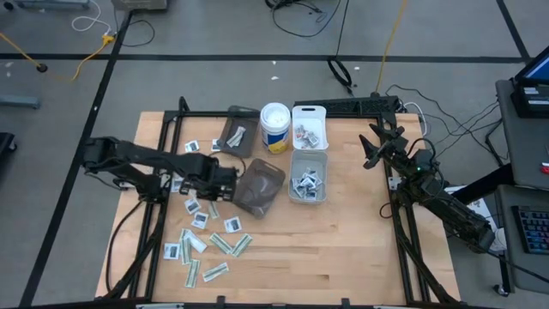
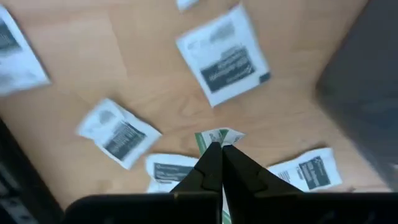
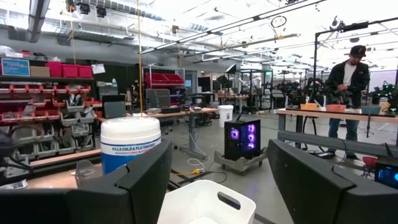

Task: Pick & Place First Aid Supplies
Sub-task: Put the bandage pack into the top black bin

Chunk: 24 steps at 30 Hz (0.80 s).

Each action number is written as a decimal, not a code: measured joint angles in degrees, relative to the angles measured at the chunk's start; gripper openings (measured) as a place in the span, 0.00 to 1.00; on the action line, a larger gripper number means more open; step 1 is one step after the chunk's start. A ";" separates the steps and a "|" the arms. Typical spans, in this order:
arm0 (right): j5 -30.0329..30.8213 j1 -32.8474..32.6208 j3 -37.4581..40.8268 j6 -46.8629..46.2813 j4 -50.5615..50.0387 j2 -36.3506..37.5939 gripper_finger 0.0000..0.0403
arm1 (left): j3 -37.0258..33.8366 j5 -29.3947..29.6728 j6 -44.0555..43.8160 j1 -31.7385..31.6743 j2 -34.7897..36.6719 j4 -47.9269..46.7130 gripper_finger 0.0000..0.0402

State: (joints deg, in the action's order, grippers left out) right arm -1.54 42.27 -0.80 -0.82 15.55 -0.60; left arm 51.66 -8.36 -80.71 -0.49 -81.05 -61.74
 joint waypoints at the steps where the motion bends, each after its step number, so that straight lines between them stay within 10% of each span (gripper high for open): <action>1: 0.00 0.00 -0.02 0.02 -0.06 0.00 0.65 | 1.10 0.23 0.87 -0.68 0.78 -1.31 0.01; 15: -0.01 0.00 -0.01 0.00 -0.08 -0.01 0.65 | 11.00 -2.45 10.24 -4.81 5.81 -12.14 0.00; 24: 0.00 0.01 -0.01 0.00 -0.02 -0.02 0.65 | 19.42 -0.35 26.91 -19.13 -1.77 -18.27 0.00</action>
State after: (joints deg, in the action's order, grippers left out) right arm -1.54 42.28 -0.81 -0.82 15.53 -0.62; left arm 71.08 -8.71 -53.79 -19.62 -82.82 -80.01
